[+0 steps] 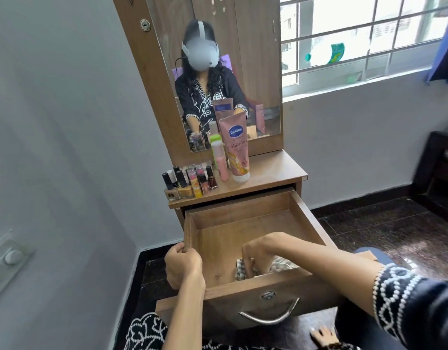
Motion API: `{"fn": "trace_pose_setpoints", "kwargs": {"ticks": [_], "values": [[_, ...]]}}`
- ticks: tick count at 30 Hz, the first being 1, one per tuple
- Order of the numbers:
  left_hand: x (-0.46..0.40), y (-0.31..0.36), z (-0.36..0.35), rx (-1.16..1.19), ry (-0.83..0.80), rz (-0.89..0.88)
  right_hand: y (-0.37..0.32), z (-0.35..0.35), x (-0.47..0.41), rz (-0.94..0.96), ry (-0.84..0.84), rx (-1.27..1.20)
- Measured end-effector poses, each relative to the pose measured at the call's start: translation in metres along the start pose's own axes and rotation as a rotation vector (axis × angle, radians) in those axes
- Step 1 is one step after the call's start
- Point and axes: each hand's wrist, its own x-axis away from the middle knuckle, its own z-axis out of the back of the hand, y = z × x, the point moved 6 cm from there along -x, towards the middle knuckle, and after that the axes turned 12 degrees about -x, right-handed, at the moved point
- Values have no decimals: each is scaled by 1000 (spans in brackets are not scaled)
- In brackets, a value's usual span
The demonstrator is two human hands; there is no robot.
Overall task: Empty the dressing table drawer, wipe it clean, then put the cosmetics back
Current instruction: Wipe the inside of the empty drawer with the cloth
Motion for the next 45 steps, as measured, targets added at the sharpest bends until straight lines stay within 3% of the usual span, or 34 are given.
{"fn": "trace_pose_setpoints", "kwargs": {"ticks": [10,14,21,28,33,39,45], "values": [[1,-3,-1,-2,-3,5,-41,11,-39,-40,177,-8],[0,-2,-1,-1,3,7,-59,-4,-39,-14,121,0],[2,-1,0,-7,-9,3,-30,-2,-32,-31,64,-34],[-1,-1,1,-32,3,4,-13,17,-39,-139,369,-270],[5,2,3,-36,-3,-6,-44,-8,-29,-7,112,-188],[6,1,4,-18,6,-9,16,-8,-6,-165,-26,-39],[5,3,3,-14,11,-12,21,11,2,-220,271,-89]]}}
